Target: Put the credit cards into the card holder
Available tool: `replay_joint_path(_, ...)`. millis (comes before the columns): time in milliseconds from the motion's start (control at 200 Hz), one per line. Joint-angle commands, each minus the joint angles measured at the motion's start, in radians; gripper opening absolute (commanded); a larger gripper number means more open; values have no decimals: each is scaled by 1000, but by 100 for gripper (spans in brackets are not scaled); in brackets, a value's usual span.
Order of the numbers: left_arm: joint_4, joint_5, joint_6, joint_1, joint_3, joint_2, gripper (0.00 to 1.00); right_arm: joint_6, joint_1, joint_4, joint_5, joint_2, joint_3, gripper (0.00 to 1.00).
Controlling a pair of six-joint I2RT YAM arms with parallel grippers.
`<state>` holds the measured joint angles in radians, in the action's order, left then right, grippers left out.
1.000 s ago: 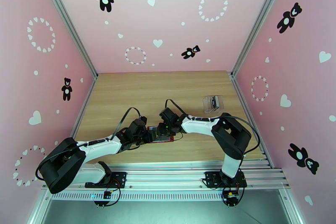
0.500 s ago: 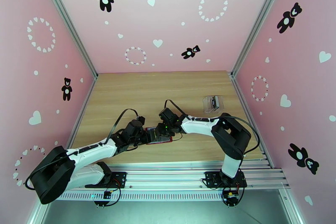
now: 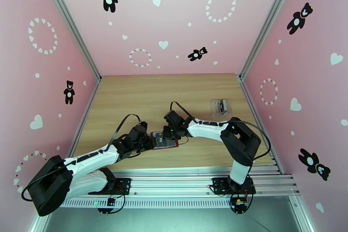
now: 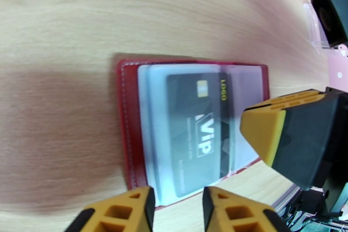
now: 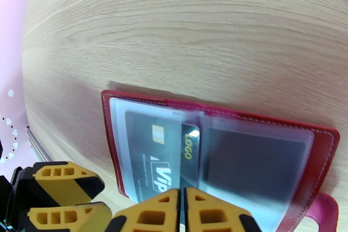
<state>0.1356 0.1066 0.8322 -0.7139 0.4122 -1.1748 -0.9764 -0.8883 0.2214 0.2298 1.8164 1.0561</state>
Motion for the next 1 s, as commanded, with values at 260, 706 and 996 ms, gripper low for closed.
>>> replay_joint_path(260,-42,-9,-9,7,15,-113,29,19,-5,41,-5,34,34,21)
replay_joint_path(706,-52,-1,-8,7,11,-120,26,11,-6,3,27,51,31,20)
replay_joint_path(996,-44,-2,-8,7,8,-111,26,1,-6,-27,40,15,17,20)
